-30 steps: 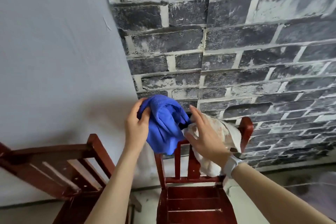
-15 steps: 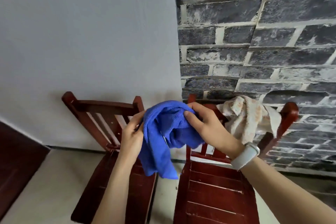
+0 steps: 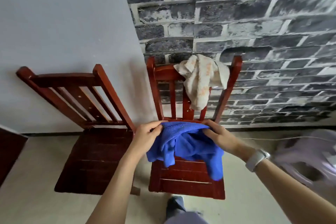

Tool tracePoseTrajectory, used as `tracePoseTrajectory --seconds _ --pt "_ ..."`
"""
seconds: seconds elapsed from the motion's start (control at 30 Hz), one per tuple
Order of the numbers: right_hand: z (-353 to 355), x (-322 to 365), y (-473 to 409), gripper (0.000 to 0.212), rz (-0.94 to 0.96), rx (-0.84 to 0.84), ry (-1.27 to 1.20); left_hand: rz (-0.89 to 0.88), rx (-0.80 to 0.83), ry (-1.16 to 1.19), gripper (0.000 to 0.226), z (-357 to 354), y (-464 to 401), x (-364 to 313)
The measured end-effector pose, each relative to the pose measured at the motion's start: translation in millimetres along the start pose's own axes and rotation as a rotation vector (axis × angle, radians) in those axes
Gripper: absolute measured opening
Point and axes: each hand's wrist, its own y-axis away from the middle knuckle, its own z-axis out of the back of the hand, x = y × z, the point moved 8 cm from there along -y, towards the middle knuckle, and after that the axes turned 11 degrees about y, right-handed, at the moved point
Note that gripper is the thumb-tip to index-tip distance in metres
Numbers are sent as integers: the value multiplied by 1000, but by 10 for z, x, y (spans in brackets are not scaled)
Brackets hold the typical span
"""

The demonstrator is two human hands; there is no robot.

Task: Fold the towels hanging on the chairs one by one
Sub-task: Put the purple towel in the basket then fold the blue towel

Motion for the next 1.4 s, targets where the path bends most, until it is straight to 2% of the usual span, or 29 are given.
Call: tracePoseTrajectory --seconds 0.1,0.2,0.27,0.37,0.4,0.43,0.53,0.63,0.73,0.8,0.87,0.93,1.0,1.07,1.17,1.23,1.3,1.4 --pt "473 -197 313 23 41 -252 221 -62 15 -15 26 -406 82 -245" --pt "879 -311 595 18 1 -428 217 -124 40 -103 28 -699 109 -392" --pt "1022 -214 691 18 50 -444 185 -115 120 -127 30 -915 127 -439" --pt "1080 48 755 20 147 -378 200 -103 315 37 36 -1373 236 -558" --pt "1103 102 775 20 162 -380 175 -121 342 26 37 -1519 283 -606" --pt "1146 143 804 19 174 -398 137 -154 336 9 35 -1638 300 -633" --pt "1350 125 900 18 180 -488 65 -236 202 38 11 -1802 287 -790" --pt "1584 -219 992 14 74 -616 175 -214 232 168 14 -1945 249 -988" --pt "1627 -824 1172 18 -137 -777 248 -197 311 70 23 -2095 157 -1207" --pt "1404 -1199 1302 11 -262 -753 104 -210 344 23 28 -2178 89 -1339" --pt "995 -1358 1312 22 -273 -572 -9 -210 355 62 39 -2217 58 -1513" --pt "619 -1392 1248 17 -266 -408 -66 -213 375 97 45 -2237 48 -1651" --pt "394 -1370 1109 34 -245 -352 -124 -203 413 142 48 -2222 60 -1728" --pt "317 -1302 918 41 -217 -393 -149 -163 438 241 47 -2143 74 -1736" --pt "378 -1106 670 22 -200 -525 -110 -39 369 490 15 -1872 81 -1722" --pt "479 -969 578 18 -193 -587 -118 44 310 624 22 -1553 5 -1646" --pt "596 -849 514 18 -163 -603 -85 166 338 741 29 -1241 -35 -1487" --pt "850 -553 462 19 -30 -632 -22 358 348 649 44 -783 89 -1026"
